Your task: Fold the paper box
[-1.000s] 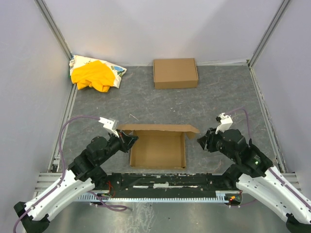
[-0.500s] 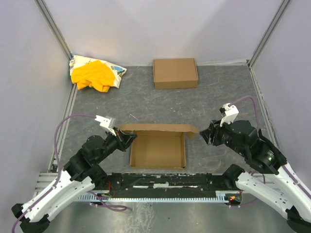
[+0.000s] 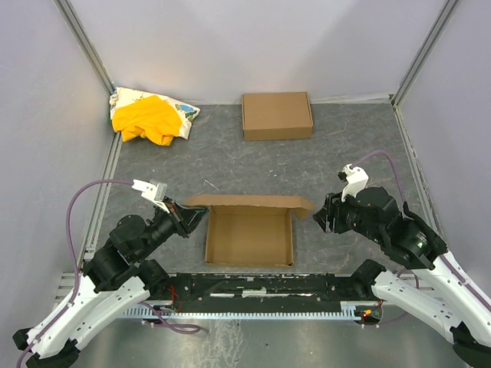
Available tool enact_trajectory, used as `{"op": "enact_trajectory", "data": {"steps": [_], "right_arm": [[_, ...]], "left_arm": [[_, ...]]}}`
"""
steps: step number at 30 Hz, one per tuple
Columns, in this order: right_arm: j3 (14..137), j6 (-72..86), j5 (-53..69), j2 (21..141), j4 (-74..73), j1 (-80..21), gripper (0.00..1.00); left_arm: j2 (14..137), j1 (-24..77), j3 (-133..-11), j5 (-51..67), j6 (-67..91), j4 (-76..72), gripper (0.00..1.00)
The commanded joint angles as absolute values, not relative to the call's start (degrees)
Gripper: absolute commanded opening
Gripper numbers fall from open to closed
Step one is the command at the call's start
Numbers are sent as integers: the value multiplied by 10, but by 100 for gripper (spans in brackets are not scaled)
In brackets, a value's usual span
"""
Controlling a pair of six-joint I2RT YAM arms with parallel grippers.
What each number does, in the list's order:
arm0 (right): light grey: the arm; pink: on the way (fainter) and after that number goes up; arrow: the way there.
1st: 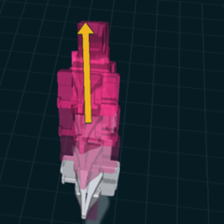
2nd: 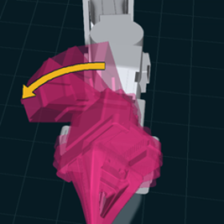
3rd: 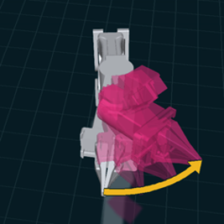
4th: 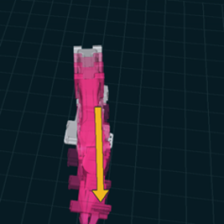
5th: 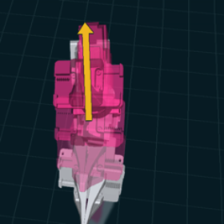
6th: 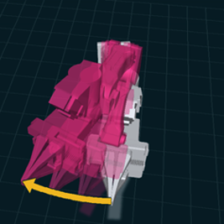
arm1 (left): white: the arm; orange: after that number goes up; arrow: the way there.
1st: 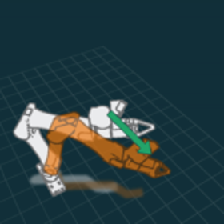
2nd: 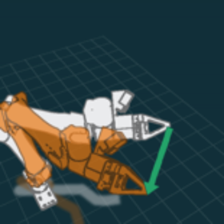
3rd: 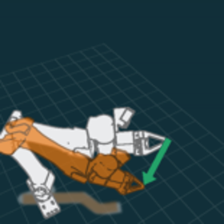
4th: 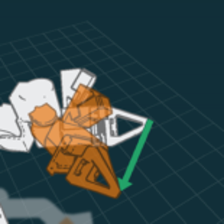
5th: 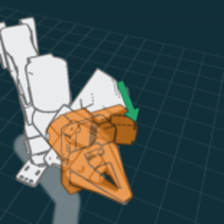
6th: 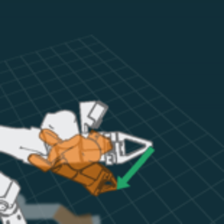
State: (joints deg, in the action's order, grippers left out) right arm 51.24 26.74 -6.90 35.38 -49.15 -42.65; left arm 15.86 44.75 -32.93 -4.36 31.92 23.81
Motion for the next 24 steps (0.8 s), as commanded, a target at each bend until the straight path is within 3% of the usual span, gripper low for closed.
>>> {"op": "enact_trajectory", "data": {"steps": [1, 5, 24], "right_arm": [[509, 258, 5, 358, -498, -428, 58], [470, 257, 32, 358, -477, -429, 59], [328, 278, -62, 424, -185, -429, 57]], "left_arm": [[169, 449, -367, -41, 317, 235, 17], [179, 449, -384, -31, 323, 235, 17], [185, 449, -408, -29, 309, 236, 17]]}}
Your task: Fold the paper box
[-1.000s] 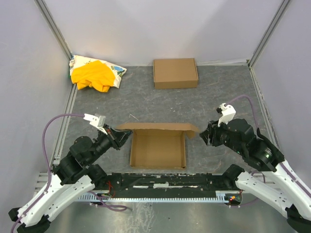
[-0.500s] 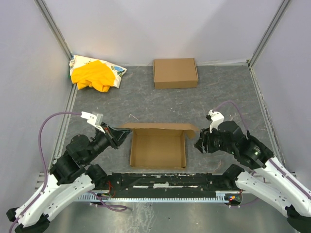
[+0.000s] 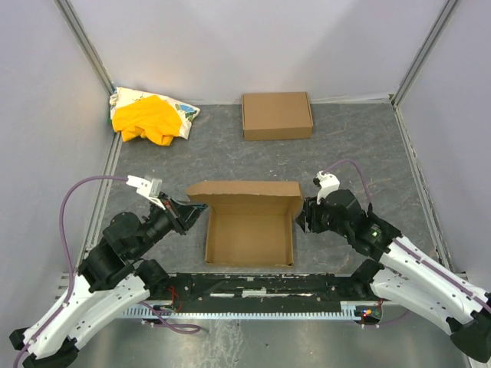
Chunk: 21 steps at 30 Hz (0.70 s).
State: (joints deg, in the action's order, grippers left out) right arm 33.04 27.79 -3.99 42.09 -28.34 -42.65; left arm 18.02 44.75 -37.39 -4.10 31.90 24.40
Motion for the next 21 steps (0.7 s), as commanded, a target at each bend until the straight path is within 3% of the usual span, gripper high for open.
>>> {"op": "enact_trajectory", "data": {"steps": [1, 18, 21], "right_arm": [[321, 278, -65, 421, -171, -429, 57], [312, 259, -58, 403, -129, -429, 55], [314, 264, -62, 408, -130, -429, 47]], "left_arm": [[185, 448, -411, -29, 307, 236, 17], [239, 449, -471, -110, 177, 212, 31], [242, 449, -469, -117, 156, 183, 31]]}}
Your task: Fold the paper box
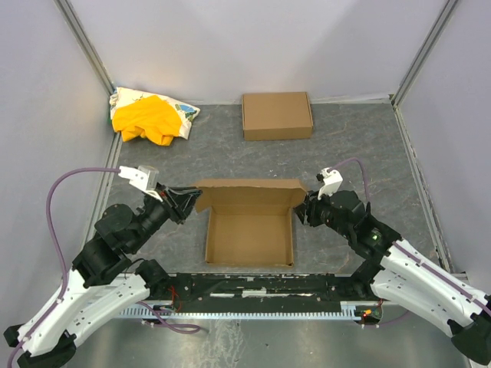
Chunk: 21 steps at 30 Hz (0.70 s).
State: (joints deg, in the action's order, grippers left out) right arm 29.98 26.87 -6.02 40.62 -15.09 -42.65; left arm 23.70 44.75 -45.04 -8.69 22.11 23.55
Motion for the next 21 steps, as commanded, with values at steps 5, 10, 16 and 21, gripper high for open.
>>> {"op": "enact_trajectory", "data": {"steps": [5, 10, 16, 21], "right_arm": [[328, 283, -60, 430, -131, -429, 33], [351, 295, -48, 452, -143, -429, 31], [355, 302, -25, 451, -144, -429, 38], [345, 301, -19, 454, -136, -430, 40]], "left_arm": [[291, 448, -494, -129, 112, 144, 34], [376, 448, -522, -136, 63, 116, 35], [448, 449, -527, -146, 17, 71, 34], [466, 449, -528, -147, -2, 45, 32]]}}
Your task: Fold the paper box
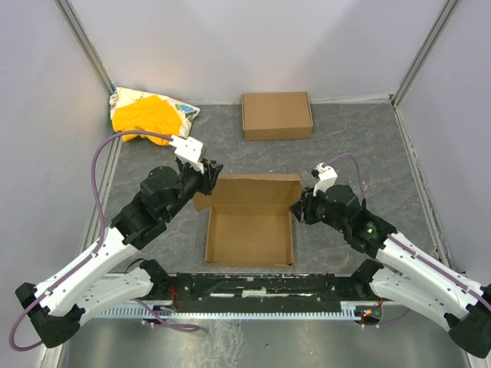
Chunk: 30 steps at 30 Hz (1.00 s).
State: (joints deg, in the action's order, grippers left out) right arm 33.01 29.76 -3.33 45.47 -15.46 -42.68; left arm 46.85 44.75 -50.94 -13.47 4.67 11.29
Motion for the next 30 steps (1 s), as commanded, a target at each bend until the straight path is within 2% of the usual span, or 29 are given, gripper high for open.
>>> {"op": "enact_trajectory", "data": {"steps": [1, 30], "right_arm": [[344, 302, -16, 455, -133, -430, 40], [351, 297, 2, 497, -122, -433, 39]], "left_arm": [[467, 449, -530, -147, -6, 41, 32], [617, 448, -589, -182, -96, -62, 33]]}}
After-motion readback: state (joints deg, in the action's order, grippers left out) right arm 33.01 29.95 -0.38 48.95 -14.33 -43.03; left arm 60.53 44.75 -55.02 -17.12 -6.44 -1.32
